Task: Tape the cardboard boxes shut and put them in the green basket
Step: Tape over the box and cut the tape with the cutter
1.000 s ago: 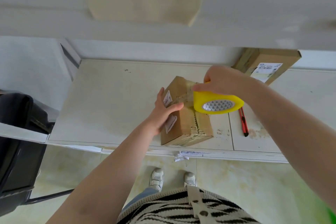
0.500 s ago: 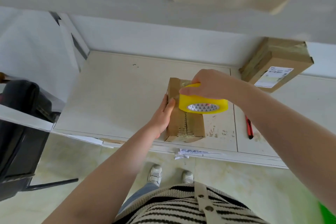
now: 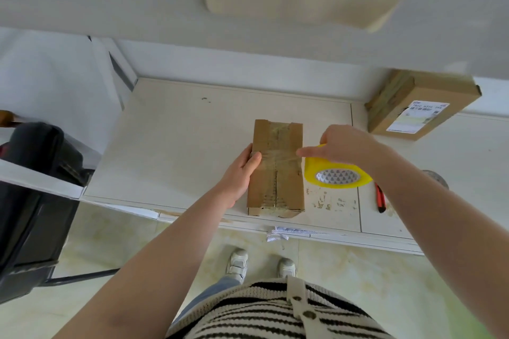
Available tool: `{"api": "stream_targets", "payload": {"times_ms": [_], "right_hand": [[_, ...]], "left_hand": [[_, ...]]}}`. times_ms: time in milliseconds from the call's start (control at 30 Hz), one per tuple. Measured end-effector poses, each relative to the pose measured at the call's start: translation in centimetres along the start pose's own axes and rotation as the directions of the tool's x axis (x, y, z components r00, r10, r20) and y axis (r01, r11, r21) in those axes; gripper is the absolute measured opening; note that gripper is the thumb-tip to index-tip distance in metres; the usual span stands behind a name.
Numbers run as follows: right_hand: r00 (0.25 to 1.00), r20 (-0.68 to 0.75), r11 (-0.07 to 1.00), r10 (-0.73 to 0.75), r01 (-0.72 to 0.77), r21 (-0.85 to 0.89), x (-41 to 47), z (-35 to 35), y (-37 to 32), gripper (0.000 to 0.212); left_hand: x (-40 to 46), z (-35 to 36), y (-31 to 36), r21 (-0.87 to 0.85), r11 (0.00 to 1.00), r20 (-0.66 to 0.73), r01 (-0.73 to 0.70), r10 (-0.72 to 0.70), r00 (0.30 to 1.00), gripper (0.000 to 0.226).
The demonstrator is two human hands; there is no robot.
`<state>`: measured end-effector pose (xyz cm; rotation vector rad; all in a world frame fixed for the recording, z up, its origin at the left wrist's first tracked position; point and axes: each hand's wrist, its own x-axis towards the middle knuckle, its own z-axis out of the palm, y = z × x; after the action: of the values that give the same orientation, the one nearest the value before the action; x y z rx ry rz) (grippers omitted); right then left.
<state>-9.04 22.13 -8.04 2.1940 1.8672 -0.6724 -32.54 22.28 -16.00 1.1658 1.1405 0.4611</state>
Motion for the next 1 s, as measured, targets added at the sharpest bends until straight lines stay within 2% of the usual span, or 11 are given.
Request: {"api": "stream_targets", "payload": {"times_ms": [167, 267, 400, 467, 533, 600, 700, 767, 867, 933, 1000], "right_hand": [[0.999, 0.041, 0.98, 0.034, -0.041, 0.195, 1.6, 3.5, 1.6, 0.077], [0.999, 0.041, 0.97, 0.024, -0.033, 0.242, 2.0, 4.2, 1.7, 0.073], [1.0, 0.023, 0.973, 0.014, -0.019, 0.229, 2.0, 4.2, 1.8, 0.071], [1.0, 0.012, 0.974, 0.0, -0.003, 0.227, 1.9, 4.3, 1.8, 0.071], [1.0, -0.003, 0.975, -0.026, 0.026, 0.222, 1.6, 4.5, 1.8, 0.068], [0.996, -0.005, 0.954, -0.087, 0.085, 0.288, 1.1, 4.4, 2.4, 0.065], [0.99, -0.028, 0.84, -0.137, 0.131, 0.526, 0.2, 3.7, 3.8, 0.058], [0.99, -0.088, 0.822, -0.113, 0.143, 0.551, 0.0, 3.3, 4.0, 0.054], [0.994, -0.105, 0.961, -0.015, 0.043, 0.275, 0.2, 3.0, 2.6, 0.057], [0.994, -0.105, 0.996, 0.014, -0.005, 0.088, 0.4, 3.0, 1.4, 0.065], [0.995, -0.103, 0.996, 0.008, 0.001, 0.085, 0.8, 2.9, 0.1, 0.069]], "left_hand": [[-0.4, 0.1, 0.7, 0.028, 1.0, 0.01, 0.001, -0.001, 1.0, 0.042], [-0.3, 0.8, 1.5, 0.23, 0.972, -0.041, -0.045, 0.056, 0.998, 0.05], [0.3, 4.2, 3.1, 0.571, 0.82, -0.254, -0.035, 0.217, 0.942, 0.06], [0.5, 6.0, 3.1, 0.768, 0.64, -0.244, 0.023, 0.259, 0.935, 0.06], [0.7, 6.5, 2.6, 0.873, 0.481, -0.241, 0.083, 0.275, 0.931, 0.07], [0.7, 5.9, 2.0, 0.896, 0.435, -0.238, 0.091, 0.297, 0.925, 0.086], [0.8, 4.5, 1.6, 0.891, 0.449, -0.226, 0.069, 0.306, 0.925, 0.106], [0.9, 3.5, 1.5, 0.873, 0.484, -0.227, 0.06, 0.294, 0.929, 0.112], [0.7, 1.6, 1.4, 0.841, 0.539, -0.219, 0.05, 0.254, 0.942, 0.115], [0.7, 0.3, 1.6, 0.807, 0.588, -0.199, 0.044, 0.202, 0.959, 0.116], [0.7, -1.4, 2.0, 0.763, 0.643, -0.189, 0.07, 0.117, 0.975, 0.114]]}}
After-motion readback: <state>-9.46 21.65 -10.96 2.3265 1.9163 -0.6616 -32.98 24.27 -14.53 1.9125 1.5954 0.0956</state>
